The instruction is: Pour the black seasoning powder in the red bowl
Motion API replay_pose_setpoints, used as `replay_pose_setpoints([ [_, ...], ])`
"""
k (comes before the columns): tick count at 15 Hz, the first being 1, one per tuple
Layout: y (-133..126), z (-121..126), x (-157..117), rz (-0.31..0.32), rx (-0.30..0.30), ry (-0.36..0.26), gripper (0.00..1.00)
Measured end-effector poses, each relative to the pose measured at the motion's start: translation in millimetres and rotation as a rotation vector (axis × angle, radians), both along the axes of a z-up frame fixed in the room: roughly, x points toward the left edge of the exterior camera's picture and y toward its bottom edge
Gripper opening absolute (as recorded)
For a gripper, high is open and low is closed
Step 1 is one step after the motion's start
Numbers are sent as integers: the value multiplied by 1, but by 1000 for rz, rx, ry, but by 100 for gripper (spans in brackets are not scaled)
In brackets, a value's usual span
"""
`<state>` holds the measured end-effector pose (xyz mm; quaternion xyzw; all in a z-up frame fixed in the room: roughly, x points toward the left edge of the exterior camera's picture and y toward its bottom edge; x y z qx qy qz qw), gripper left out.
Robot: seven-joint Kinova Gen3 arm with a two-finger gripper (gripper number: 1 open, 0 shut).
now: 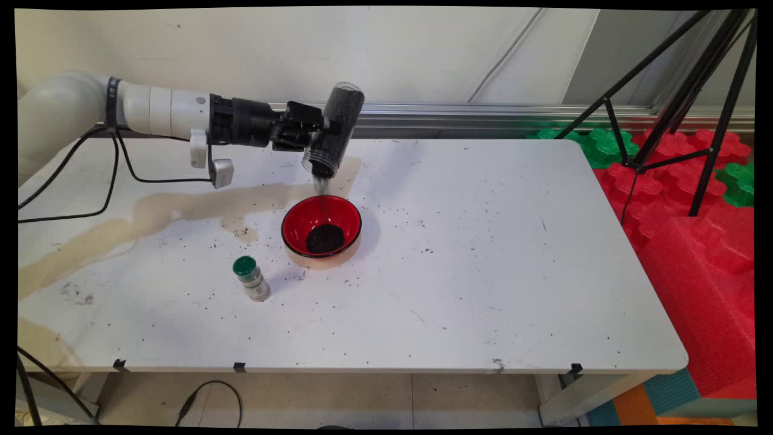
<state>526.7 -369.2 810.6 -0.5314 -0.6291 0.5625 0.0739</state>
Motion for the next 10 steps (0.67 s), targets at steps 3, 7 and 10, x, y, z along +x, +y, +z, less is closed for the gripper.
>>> replay_pose_setpoints([
  [3,1,0,0,-3,-4,-4,0],
  [7,2,0,1,-7,-9,-8,0],
  [10,2,0,1,-9,-12,-9,0],
])
